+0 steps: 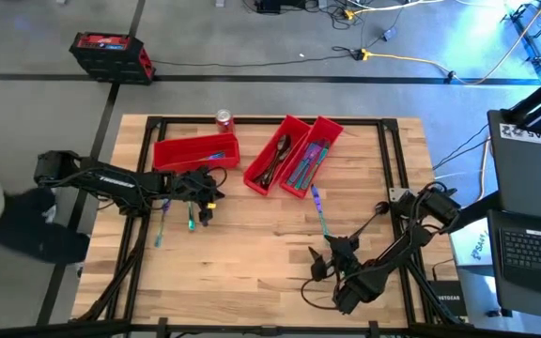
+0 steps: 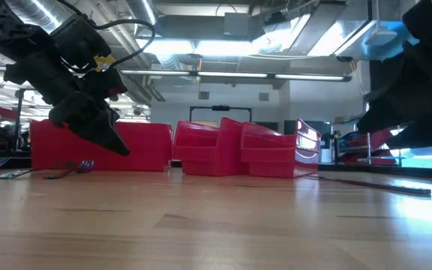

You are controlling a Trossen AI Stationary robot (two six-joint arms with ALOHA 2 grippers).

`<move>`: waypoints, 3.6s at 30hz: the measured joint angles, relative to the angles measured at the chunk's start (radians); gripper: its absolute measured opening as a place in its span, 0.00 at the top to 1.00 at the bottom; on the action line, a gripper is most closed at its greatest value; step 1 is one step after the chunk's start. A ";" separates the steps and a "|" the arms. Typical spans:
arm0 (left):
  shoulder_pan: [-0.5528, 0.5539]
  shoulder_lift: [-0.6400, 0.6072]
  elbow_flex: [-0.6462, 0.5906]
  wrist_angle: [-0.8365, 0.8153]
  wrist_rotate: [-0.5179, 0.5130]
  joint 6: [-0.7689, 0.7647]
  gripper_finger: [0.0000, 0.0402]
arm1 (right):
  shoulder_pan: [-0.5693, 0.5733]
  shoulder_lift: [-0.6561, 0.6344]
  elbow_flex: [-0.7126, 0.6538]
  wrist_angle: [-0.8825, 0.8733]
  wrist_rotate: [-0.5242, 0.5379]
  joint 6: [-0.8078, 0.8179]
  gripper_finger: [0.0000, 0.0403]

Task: Sort silverware
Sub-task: Put the blue table knife into the right red bin

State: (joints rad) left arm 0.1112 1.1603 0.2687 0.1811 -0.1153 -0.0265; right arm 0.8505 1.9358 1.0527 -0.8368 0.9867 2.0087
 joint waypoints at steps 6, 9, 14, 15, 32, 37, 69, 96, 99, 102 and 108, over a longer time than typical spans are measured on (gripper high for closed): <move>0.000 0.000 0.000 0.001 0.000 0.000 1.00 | -0.007 0.000 0.000 -0.006 -0.131 -0.228 0.22; 0.000 0.000 0.000 0.000 0.000 0.000 1.00 | -0.009 0.000 0.000 0.010 -0.217 -0.306 0.22; 0.000 0.000 0.000 -0.001 0.000 0.000 1.00 | -0.029 0.000 0.000 0.077 -0.225 -0.320 0.22; 0.000 0.000 0.000 -0.002 0.000 0.000 1.00 | -0.038 0.000 0.000 0.077 -0.224 -0.342 0.22; 0.000 0.000 0.000 -0.024 0.000 0.000 1.00 | -0.090 -0.011 0.001 -0.152 -0.262 0.204 0.22; 0.000 0.000 0.000 -0.024 0.000 0.000 1.00 | -0.092 0.013 0.001 -0.122 -0.128 0.182 0.22; 0.000 0.000 0.000 -0.044 0.000 0.000 1.00 | -0.122 0.241 0.003 -0.106 0.003 0.089 0.22; 0.000 0.000 0.000 -0.044 0.000 0.000 1.00 | -0.108 0.246 -0.054 -0.027 0.036 0.184 0.22; 0.000 0.000 0.000 -0.044 0.000 0.000 1.00 | -0.108 0.246 -0.058 -0.025 0.042 0.191 0.22; 0.000 0.000 0.000 -0.044 0.000 0.000 1.00 | -0.109 0.246 -0.058 -0.027 0.025 0.188 0.22; 0.000 0.000 0.000 -0.044 0.000 0.000 1.00 | -0.100 0.248 -0.045 -0.051 -0.004 0.183 0.22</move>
State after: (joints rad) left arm 0.1112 1.1603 0.2684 0.1375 -0.1154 -0.0265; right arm 0.7502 2.1838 1.0077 -0.8878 0.9832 2.1921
